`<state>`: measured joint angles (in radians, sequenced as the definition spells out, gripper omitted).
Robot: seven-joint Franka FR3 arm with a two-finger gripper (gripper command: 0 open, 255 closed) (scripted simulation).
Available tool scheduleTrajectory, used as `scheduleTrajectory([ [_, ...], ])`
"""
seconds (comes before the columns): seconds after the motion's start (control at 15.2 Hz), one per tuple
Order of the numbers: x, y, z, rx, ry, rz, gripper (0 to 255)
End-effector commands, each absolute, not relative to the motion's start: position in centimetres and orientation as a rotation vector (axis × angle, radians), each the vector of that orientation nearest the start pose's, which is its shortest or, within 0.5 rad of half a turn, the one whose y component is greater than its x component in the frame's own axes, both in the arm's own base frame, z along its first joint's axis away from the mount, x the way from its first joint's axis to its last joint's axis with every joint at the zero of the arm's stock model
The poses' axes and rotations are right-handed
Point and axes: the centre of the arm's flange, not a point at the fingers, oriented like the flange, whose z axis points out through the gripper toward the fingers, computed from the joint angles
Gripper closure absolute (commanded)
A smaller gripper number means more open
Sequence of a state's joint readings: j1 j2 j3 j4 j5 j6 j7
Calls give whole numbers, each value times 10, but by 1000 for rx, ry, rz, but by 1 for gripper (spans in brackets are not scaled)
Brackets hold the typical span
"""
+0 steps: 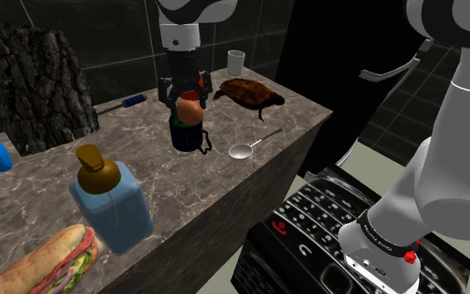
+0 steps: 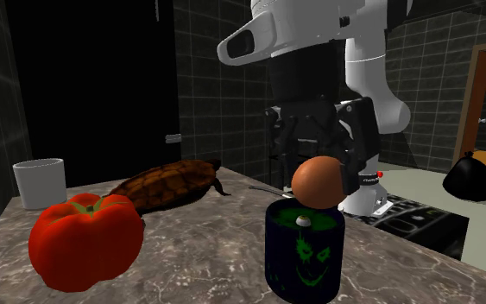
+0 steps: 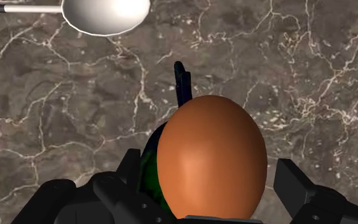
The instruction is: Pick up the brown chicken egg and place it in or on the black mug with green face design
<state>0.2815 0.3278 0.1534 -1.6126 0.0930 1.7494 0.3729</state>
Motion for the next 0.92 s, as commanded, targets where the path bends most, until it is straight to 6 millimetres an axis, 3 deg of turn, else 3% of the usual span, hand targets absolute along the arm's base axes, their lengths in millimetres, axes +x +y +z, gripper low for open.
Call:
scheduleTrajectory([
  [0.0,575,266,425,-3067,-51,350,0],
  [0.07,575,266,425,-3067,-51,350,0],
  [0.33,586,263,474,-3067,-51,350,0],
  [0.86,586,263,474,-3067,-51,350,0],
])
